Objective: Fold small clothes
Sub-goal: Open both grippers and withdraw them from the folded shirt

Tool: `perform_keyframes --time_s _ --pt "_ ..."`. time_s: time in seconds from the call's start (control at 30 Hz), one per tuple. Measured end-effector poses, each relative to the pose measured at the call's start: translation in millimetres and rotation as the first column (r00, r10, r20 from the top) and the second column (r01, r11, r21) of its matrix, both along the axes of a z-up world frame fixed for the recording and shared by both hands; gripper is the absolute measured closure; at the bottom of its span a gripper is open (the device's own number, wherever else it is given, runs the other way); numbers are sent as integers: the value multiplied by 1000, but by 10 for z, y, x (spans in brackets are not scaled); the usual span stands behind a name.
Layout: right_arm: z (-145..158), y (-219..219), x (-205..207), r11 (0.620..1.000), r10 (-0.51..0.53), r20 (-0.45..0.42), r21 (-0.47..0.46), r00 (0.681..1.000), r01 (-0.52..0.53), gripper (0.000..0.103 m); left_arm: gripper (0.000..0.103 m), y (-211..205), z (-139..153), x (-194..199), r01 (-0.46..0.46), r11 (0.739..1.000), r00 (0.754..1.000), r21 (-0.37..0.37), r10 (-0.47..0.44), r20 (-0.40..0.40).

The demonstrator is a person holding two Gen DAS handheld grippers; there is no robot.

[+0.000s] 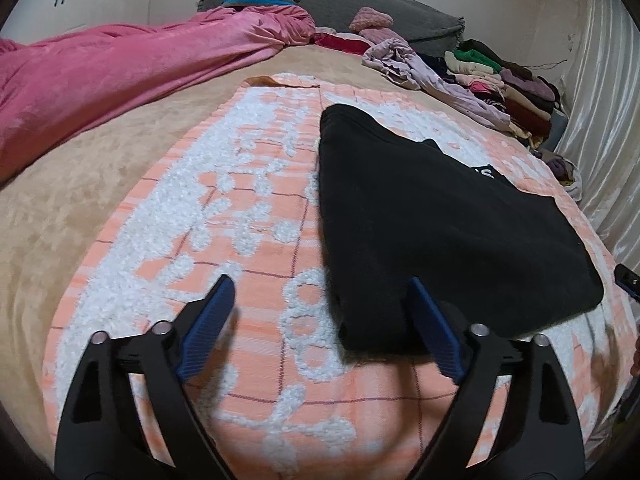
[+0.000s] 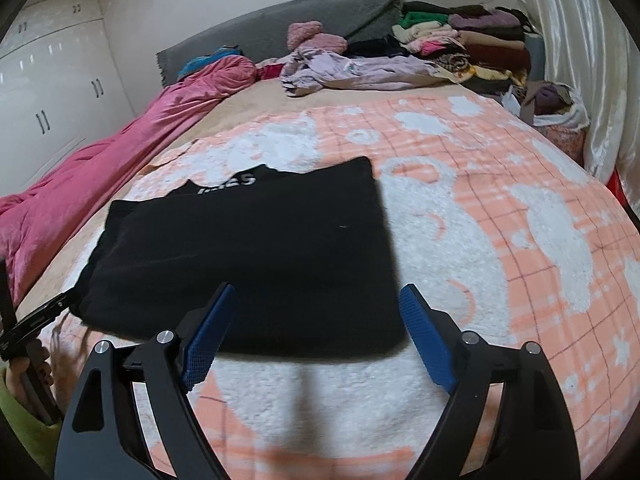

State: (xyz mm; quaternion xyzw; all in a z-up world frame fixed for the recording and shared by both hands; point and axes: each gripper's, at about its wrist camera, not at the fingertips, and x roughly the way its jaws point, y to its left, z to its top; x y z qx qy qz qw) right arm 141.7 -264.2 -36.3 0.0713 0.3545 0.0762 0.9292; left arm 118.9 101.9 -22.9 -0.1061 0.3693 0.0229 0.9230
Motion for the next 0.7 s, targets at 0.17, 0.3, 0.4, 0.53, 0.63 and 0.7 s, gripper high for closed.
perform_keyframes --time_s 0.17,0.3,0.4,0.53,0.63,0.7 --pt "66 248 -22 998 58 16 -15 998 -57 20 13 36 36 -18 -19 1000 1000 24 19 14" --pt "98 471 -19 994 107 20 -25 994 -106 20 11 68 56 -24 -34 999 999 41 33 21" --pt "93 649 -3 989 148 15 -30 989 -148 20 11 75 67 -31 -46 997 999 69 44 26" --pt "69 934 9 977 209 3 -44 978 -209 20 11 111 76 -32 -57 996 998 75 55 25" --pt "36 1102 18 967 247 -3 -54 969 -247 20 11 141 71 -28 -64 995 998 78 63 24" --pt "10 1229 24 960 271 -9 -62 962 -271 20 10 166 68 -22 -71 995 997 77 70 22"
